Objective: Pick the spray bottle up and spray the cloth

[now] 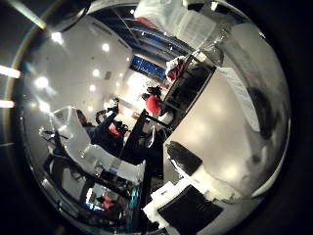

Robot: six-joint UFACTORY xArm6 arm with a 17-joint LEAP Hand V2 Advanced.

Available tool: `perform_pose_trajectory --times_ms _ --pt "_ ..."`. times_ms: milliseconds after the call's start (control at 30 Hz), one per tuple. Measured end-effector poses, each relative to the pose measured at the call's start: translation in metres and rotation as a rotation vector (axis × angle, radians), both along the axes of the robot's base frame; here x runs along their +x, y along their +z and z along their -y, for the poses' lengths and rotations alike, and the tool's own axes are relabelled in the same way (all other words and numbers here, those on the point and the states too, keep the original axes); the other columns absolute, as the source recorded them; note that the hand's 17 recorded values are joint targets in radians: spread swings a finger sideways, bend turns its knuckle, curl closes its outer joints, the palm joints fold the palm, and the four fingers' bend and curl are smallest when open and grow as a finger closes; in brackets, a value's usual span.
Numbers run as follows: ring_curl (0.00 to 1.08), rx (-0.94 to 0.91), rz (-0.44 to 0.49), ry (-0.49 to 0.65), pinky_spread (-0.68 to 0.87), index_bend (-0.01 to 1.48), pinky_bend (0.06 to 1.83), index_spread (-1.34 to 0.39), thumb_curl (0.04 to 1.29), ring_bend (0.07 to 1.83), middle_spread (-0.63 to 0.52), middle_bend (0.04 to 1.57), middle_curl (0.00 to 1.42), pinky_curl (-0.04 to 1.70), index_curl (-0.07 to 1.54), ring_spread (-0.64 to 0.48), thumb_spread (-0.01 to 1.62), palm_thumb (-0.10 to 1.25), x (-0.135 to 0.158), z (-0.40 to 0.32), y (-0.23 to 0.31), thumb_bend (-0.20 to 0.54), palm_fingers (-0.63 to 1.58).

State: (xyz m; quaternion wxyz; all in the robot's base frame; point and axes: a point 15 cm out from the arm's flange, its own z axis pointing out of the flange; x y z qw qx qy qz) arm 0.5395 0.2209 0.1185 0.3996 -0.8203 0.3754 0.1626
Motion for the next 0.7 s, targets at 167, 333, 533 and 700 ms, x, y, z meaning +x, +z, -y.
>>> perform_pose_trajectory --times_ms 167,333,533,700 --pt "0.26 -0.028 0.049 -0.040 0.37 0.16 0.42 -0.41 0.35 0.43 -0.02 0.21 0.32 0.46 0.31 -0.02 1.03 0.65 0.013 0.034 0.029 -0.025 0.10" --pt "0.26 -0.061 0.055 -0.067 0.37 0.16 0.42 -0.41 0.34 0.42 -0.02 0.19 0.32 0.42 0.30 -0.01 1.03 0.65 0.002 0.066 0.042 -0.025 0.12" --pt "0.25 -0.083 0.076 -0.097 0.37 0.17 0.40 -0.41 0.34 0.41 -0.02 0.20 0.32 0.38 0.30 -0.01 1.03 0.65 -0.014 0.092 0.063 -0.023 0.16" --pt "0.25 -0.092 0.052 -0.121 0.37 0.18 0.39 -0.41 0.34 0.39 -0.02 0.19 0.32 0.36 0.31 -0.01 1.04 0.66 -0.044 0.097 0.074 -0.024 0.19"
